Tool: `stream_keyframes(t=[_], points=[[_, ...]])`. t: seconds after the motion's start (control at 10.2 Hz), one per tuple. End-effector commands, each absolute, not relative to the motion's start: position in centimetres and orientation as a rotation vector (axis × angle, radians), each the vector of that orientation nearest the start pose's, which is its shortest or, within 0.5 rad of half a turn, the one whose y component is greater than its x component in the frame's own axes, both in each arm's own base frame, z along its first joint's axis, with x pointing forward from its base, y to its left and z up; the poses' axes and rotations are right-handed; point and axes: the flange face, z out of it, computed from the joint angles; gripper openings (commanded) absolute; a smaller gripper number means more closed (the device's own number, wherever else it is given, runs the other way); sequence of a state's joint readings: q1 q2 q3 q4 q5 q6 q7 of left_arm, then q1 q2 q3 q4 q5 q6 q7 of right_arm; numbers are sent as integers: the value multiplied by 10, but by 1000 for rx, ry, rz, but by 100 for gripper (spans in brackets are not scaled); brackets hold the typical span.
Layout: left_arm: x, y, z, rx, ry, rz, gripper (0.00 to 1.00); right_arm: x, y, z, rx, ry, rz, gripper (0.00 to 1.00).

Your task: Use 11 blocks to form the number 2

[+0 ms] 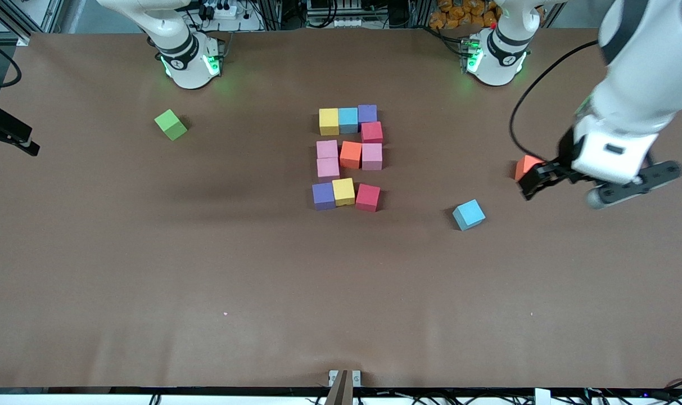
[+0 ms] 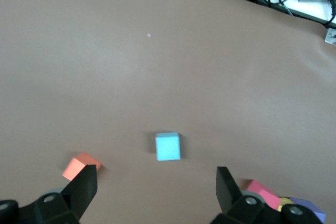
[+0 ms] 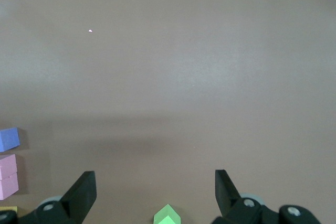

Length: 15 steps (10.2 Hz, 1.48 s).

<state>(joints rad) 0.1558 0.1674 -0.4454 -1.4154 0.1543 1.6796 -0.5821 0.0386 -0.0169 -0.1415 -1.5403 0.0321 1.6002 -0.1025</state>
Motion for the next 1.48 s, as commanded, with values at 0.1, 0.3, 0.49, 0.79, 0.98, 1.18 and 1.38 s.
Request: stream_keyframes(t=[0.1, 0.3, 0.49, 0.79, 0.98, 1.18, 1.38], points=[[599, -87, 628, -3059, -317, -212, 100, 545, -56, 653, -3105, 33, -131, 100], [599, -74, 626, -3056, -294, -188, 100, 545, -53, 651, -3104, 50, -128, 100], [598, -74, 625, -3052, -297, -170, 100, 545, -55, 650, -3104, 57, -126, 100], [599, -71, 624, -3043, -307, -169, 100, 544, -55, 653, -3103, 59, -136, 100], [599, -72, 623, -3046, -307, -163, 100, 544, -53, 654, -3103, 62, -145, 100], [599, -71, 622, -3047, -310, -161, 100, 544, -53, 655, -3101, 62, -150, 100], [599, -70, 623, -3046, -310, -163, 100, 542, -56, 659, -3099, 71, -164, 100]])
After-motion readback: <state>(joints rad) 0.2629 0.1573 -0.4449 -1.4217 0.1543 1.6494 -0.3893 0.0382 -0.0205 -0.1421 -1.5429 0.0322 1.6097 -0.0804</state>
